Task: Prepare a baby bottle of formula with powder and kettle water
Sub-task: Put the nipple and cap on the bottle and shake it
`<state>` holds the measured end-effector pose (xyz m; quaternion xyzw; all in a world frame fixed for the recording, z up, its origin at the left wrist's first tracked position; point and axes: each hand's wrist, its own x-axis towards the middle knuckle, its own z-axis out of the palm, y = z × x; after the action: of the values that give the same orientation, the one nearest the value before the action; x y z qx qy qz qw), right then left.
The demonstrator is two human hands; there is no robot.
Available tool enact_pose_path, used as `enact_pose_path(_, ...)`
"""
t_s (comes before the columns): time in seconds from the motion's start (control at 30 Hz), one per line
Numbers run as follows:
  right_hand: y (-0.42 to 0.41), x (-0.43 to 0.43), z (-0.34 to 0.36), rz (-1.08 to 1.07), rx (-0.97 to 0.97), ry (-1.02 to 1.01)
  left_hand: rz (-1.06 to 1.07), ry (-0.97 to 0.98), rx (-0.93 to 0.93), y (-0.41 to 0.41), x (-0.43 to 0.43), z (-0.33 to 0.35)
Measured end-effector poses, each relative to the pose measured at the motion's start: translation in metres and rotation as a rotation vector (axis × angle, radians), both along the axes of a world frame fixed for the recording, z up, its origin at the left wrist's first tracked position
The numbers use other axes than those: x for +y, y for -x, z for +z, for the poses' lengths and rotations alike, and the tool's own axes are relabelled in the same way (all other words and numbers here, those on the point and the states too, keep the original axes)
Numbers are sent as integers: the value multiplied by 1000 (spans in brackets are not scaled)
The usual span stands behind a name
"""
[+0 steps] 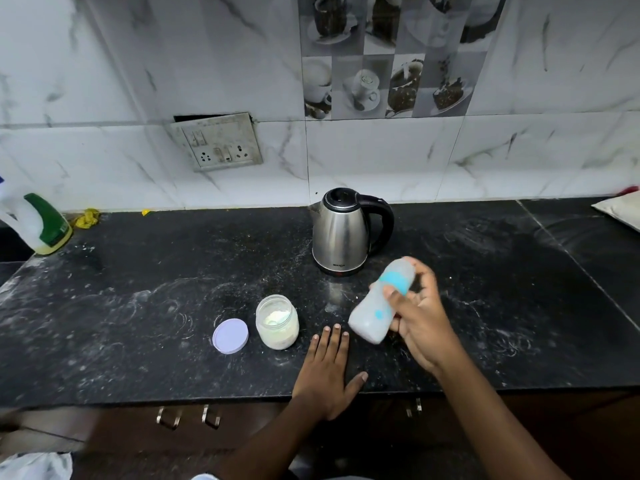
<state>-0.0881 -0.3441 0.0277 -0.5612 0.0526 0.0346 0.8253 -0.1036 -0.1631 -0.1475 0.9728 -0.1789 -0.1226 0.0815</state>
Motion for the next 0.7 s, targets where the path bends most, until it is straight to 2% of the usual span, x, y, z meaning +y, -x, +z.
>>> enact_pose_path(0.07,-1,-1,2,-22,12,-27,-4,7,-4,0,0,0)
enact_pose_path(0.17,3,-4,-6,270,-1,163,-6,33,-5,-2,1,-2)
enact_pose_path(0.2,3,-3,-5,256,-14,166,-6,37,-6,-1,1,-2)
enact_pose_path(0.27,0,-1,0,46,5,50,-2,41,-4,0,2,0)
enact_pose_path(0.33,-2,-3,0,11,14,6,4,54,-13,-1,1,-2)
enact_pose_path(0.43,1,-6,-8,281,-5,173,-11,65,-35,-1,2,-4)
enact_pose_path(0.47,2,-5,-6,261,-14,164,-13,48,-23,-1,2,-3)
enact_pose_path(0.57,-2,-3,-3,-2,12,-13,-8,17,-7,-2,0,-1)
enact_pose_path(0.6,-1,-2,-1,16,17,-15,-9,24,-17,-1,0,-1)
enact_pose_path(0.7,2,-3,-10,301,-1,146,-22,35,-12,-2,2,-5)
